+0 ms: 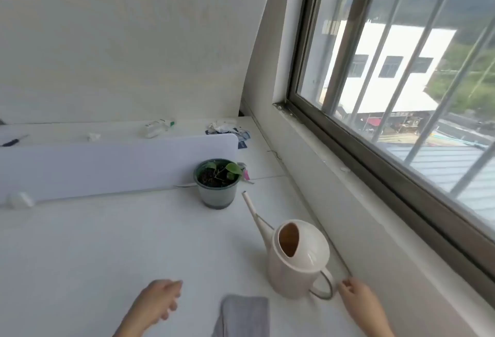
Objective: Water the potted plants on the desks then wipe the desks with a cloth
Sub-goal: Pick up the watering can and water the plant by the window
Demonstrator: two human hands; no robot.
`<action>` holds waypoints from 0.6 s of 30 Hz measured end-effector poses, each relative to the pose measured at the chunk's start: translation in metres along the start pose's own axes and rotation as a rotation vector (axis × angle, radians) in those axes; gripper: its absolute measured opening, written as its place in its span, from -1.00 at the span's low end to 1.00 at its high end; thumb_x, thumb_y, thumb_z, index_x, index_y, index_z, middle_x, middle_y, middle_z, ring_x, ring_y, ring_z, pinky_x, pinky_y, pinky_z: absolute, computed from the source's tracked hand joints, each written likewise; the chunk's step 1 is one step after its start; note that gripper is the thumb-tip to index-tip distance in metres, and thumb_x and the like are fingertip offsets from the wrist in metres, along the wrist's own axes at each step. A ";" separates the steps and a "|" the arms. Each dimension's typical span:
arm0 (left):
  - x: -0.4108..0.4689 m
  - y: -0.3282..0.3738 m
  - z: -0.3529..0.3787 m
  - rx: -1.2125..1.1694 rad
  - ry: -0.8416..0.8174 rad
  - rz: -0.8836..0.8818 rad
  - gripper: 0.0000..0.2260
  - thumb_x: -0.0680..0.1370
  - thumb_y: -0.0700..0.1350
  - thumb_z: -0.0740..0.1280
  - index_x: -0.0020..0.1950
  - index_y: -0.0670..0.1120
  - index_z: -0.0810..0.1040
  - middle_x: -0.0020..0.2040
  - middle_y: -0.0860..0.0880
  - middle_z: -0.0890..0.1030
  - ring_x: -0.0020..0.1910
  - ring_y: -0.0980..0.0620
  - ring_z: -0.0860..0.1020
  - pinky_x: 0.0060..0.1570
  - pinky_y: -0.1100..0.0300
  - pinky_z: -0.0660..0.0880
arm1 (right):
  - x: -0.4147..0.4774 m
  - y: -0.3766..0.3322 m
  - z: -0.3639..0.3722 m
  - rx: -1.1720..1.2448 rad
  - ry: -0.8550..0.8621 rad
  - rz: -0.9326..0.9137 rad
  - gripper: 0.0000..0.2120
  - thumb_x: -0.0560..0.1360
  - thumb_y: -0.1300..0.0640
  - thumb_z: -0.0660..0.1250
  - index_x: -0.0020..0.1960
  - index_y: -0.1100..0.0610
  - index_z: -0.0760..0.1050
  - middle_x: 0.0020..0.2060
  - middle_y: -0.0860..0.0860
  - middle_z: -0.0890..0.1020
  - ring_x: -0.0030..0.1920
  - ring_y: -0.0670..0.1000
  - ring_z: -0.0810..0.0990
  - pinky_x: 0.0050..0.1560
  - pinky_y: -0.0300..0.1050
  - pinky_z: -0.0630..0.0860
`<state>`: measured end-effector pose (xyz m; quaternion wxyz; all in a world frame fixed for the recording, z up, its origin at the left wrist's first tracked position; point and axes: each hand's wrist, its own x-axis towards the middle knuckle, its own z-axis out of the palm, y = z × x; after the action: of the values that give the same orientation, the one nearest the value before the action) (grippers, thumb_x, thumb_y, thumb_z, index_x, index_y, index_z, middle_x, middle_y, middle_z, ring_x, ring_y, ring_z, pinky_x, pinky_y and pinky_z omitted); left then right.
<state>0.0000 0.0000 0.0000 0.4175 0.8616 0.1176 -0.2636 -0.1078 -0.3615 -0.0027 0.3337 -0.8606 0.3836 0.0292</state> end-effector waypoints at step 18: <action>0.048 0.115 0.117 -0.263 -0.324 0.119 -0.39 0.55 0.17 0.12 0.50 -0.09 0.08 0.48 -0.09 0.22 0.40 -0.12 0.27 0.26 0.01 0.31 | -0.011 -0.045 0.018 0.433 -0.129 0.084 -0.61 0.55 -0.15 0.07 0.09 0.16 0.38 0.03 0.09 0.47 0.00 0.03 0.41 -0.03 -0.13 0.29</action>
<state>0.0474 -0.1642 -0.0106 0.5547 0.7515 0.0311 -0.3557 -0.0812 -0.3218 0.0120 0.5328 -0.7487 0.3941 0.0152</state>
